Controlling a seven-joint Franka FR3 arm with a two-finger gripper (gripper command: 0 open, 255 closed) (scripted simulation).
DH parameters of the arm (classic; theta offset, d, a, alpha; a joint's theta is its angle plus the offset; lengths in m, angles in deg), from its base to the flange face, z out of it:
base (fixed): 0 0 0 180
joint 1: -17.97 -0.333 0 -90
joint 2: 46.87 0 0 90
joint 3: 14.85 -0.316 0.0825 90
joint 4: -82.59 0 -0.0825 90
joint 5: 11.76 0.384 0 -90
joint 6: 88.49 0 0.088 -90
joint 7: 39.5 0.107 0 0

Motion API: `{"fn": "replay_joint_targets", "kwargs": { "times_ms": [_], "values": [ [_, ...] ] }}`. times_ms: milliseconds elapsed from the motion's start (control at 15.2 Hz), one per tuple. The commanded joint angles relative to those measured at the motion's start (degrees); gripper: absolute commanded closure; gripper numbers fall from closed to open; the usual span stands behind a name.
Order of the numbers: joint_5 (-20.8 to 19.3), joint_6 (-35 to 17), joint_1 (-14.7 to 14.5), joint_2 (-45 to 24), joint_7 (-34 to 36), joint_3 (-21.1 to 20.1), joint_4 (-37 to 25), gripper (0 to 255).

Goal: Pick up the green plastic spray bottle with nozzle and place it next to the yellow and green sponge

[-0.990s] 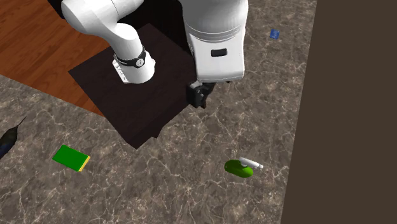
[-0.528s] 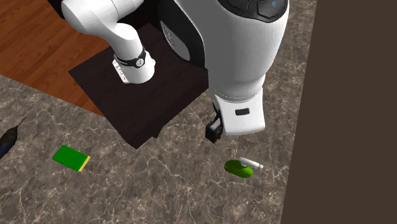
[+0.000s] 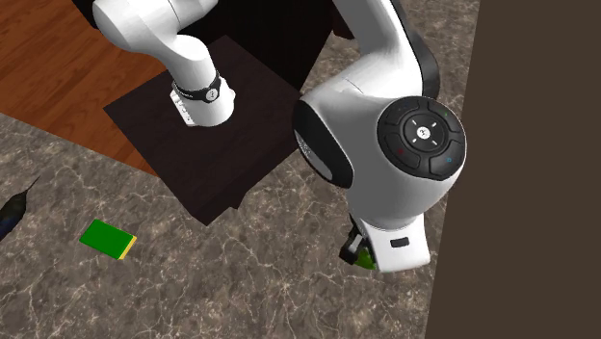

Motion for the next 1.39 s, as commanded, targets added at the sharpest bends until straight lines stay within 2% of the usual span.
{"fn": "replay_joint_targets", "kwargs": {
  "times_ms": [0, 594, 1056, 1122, 1320],
  "values": [
    [0.35, -1.32, 0.14, -4.14, -1.14, -0.28, -2.91, 0],
    [1.14, -6.07, 0.25, -9.5, -1.9, -0.79, -3.52, 0],
    [1.14, -6.06, 0.25, -9.5, -1.9, -0.79, -3.54, 0],
    [1.14, -6.06, 0.25, -9.5, -1.9, -0.79, -3.54, 255],
    [1.14, -6.06, 0.25, -9.5, -1.9, -0.79, -3.54, 255]
  ]
}}
